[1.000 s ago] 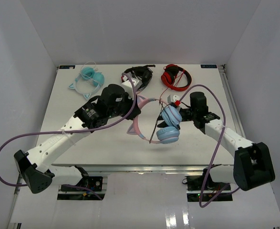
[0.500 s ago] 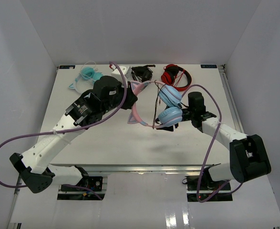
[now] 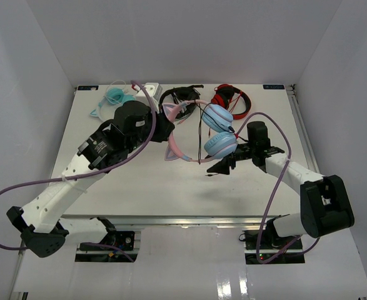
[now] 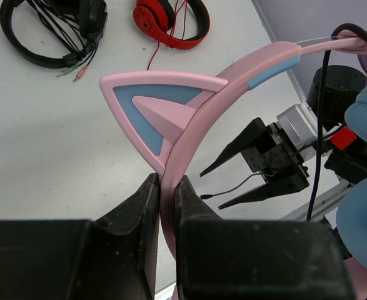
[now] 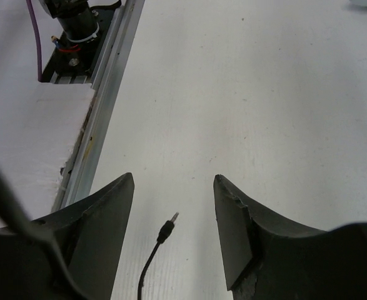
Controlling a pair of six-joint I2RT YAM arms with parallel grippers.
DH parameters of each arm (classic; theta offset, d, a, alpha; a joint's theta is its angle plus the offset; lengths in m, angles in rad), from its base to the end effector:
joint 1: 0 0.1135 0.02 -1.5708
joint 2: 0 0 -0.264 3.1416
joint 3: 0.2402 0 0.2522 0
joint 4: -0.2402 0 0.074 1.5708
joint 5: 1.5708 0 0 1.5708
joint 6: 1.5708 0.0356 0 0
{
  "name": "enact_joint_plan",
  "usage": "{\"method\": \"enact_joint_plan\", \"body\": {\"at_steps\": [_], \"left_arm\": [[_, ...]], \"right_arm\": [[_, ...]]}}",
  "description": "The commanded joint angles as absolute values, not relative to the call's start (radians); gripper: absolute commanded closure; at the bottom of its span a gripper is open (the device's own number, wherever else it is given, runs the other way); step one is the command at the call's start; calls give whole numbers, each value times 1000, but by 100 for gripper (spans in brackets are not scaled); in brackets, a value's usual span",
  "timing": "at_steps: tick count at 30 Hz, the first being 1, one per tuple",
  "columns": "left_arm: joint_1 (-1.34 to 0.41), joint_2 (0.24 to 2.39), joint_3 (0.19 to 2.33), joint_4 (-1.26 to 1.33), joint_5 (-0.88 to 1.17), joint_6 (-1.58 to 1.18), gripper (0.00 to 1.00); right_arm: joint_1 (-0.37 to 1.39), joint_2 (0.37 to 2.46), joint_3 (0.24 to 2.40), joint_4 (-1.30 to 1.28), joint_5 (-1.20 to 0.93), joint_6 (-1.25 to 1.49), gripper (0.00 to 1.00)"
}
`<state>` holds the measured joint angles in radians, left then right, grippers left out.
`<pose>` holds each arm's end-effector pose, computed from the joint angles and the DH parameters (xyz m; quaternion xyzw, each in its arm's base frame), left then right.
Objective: Wrap the headphones
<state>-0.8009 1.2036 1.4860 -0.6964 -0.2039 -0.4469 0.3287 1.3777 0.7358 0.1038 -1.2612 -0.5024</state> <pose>0.1746 -0.1698 0.4420 0.0919 0.8298 -0.2486 0.4912 0.2487 0.1206 0.2305 -0.5499 0.5251 0.4762 0.4417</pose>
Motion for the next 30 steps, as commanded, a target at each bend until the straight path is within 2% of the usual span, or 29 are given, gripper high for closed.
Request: {"method": "enact_joint_plan", "body": {"at_steps": [1,8,14,19,25,30], "left_arm": [[-800,1137,1506,-625,-200,-482,100],[-800,1085,1426,-625,-199,-492,100],[-799,1078,1444,-629,-238,-494,100],[-799,1090,1459,-628,-293,-498,100],[-799,1083,1444,-605,-358,-528,100],[-799,1089,1434,-588,-378,-539,100]], "right_arm": [[296,1404,792,18,-1301,-600,36],[265,1454,903,-210,-1305,-766,31],[262,1466,907,-240,-1322,-802,34],[264,1450,915,-237,-1327,-778,48],[265,1419,878,-193,-1231,-749,52],[278,1415,874,-184,-1250,-732,79]]}}
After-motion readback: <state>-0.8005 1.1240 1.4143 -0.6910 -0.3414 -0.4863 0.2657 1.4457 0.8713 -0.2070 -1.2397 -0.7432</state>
